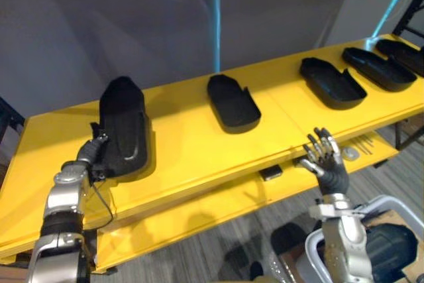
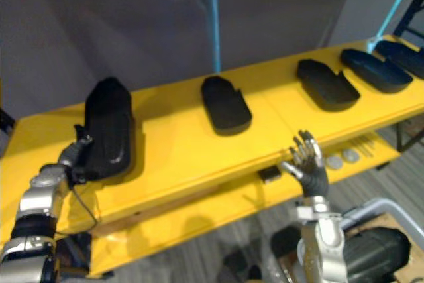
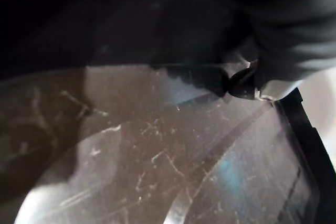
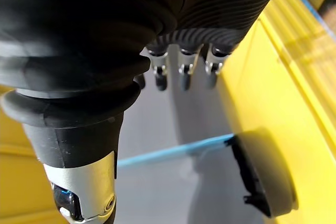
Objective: Walk over and take plastic housings, then place them on the shelf
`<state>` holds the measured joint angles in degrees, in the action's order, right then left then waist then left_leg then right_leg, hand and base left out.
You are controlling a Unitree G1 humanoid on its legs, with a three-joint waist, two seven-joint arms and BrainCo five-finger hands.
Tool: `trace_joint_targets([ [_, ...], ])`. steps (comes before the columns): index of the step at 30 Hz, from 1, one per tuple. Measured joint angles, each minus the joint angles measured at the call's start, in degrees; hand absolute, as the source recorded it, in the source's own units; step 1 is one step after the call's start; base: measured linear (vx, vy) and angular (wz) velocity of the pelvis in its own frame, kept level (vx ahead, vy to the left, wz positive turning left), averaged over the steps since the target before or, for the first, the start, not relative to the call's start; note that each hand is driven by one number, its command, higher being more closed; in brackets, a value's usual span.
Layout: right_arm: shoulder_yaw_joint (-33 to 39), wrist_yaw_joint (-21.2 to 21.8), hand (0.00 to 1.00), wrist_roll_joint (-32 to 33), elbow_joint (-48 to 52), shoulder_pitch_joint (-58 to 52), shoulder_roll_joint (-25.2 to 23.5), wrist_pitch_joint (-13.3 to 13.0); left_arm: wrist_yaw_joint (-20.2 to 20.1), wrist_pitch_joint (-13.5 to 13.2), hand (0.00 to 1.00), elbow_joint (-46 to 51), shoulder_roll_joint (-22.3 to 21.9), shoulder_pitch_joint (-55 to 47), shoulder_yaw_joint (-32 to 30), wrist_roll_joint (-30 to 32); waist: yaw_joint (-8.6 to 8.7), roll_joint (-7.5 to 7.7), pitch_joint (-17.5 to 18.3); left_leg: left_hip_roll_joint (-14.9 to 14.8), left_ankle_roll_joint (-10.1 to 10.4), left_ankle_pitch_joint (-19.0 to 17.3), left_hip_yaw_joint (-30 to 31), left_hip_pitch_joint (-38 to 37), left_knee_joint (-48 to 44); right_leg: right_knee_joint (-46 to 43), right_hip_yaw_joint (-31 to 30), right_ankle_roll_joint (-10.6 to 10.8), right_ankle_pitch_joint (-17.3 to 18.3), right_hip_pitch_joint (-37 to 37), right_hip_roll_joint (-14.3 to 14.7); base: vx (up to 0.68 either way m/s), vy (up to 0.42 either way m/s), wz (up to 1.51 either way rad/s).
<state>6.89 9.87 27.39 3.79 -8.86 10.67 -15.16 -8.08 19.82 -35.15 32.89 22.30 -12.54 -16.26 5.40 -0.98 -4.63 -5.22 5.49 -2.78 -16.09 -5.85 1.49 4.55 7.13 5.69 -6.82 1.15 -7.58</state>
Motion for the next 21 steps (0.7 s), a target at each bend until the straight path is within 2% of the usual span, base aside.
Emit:
trace_joint_targets([
  [6, -0.59, -0.65, 0.0, -0.07, -0.01, -0.13, 0.0, 0.23, 0.43, 0.66, 1.0, -1.42, -1.37, 0.06, -0.25, -3.82, -0.01, -0.09, -0.06, 0.05, 0.0, 0.0, 0.06, 0.04, 0.02, 0.01, 0.03, 0.0, 0.0, -0.02, -0.02, 0.0, 0.0, 0.0],
  [16, -1.33, -1.25, 0.0, -0.08, -0.01, -1.38, 0.25, 0.41, 0.64, 0.63, 1.0, -2.76, -1.46, 0.8, -0.25, -3.39, 0.31, -0.36, -0.22, 0.17, -0.04, 0.02, -0.11, -0.02, 0.04, 0.0, -0.55, 0.06, -0.04, -0.09, -0.08, 0.0, 0.0, 0.0],
  [21, -1.1, -1.19, 0.0, -0.01, 0.0, -1.39, 1.05, 0.46, 0.59, 1.13, 1.0, -4.97, -1.38, 3.04, -0.25, -0.46, 0.57, -0.96, -1.03, 0.32, -0.06, 0.03, -0.31, 0.0, 0.11, 0.0, -0.9, 0.11, -0.08, -0.26, -0.14, 0.0, 0.001, -0.01],
])
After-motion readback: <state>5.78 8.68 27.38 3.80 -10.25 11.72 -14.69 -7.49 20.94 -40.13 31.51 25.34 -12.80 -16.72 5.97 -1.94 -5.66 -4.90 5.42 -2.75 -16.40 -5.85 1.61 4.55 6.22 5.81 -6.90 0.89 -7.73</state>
